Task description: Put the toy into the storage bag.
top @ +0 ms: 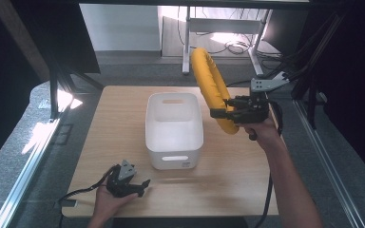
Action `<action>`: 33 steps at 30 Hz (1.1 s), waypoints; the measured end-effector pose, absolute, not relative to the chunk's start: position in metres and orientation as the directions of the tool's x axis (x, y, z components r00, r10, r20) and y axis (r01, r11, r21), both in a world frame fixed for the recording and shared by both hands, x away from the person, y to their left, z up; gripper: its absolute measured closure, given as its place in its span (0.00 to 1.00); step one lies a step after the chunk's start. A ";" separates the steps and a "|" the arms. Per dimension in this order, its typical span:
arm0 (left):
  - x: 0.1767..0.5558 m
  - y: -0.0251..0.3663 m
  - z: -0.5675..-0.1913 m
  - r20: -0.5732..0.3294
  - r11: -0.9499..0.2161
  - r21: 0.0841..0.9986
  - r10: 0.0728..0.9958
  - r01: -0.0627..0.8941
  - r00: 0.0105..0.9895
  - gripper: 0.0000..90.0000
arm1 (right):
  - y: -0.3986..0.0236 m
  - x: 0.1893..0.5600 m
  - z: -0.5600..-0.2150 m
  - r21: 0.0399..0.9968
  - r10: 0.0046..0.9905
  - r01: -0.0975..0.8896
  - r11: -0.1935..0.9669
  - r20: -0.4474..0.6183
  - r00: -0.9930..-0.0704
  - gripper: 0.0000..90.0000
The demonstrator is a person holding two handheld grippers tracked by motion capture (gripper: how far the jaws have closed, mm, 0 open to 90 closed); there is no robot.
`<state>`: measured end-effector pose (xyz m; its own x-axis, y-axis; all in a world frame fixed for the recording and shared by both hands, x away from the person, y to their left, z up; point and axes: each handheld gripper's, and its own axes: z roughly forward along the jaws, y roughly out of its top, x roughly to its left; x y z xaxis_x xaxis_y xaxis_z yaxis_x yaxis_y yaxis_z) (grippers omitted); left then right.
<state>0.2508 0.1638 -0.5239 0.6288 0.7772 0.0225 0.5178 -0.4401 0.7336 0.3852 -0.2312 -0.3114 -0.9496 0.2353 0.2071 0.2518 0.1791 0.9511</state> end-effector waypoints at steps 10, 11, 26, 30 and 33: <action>0.251 0.164 -0.524 0.025 -0.441 0.734 0.778 0.516 0.628 0.21 | -0.220 0.384 -0.306 0.955 0.206 0.242 0.172 0.205 -0.957 0.57; 0.251 0.164 -0.523 0.026 -0.442 0.735 0.776 0.514 0.630 0.21 | -0.219 0.384 -0.306 0.955 0.204 0.243 0.171 0.207 -0.957 0.57; 0.251 0.164 -0.523 0.023 -0.440 0.735 0.776 0.515 0.630 0.21 | -0.203 0.383 -0.300 0.959 0.167 0.222 0.175 0.194 -0.967 0.57; 0.251 0.164 -0.523 0.021 -0.439 0.736 0.776 0.515 0.630 0.21 | -0.198 0.382 -0.297 0.960 0.154 0.217 0.175 0.191 -0.969 0.57; 0.251 0.164 -0.524 0.022 -0.439 0.736 0.777 0.516 0.630 0.21 | -0.193 0.382 -0.296 0.961 0.142 0.216 0.171 0.192 -0.971 0.57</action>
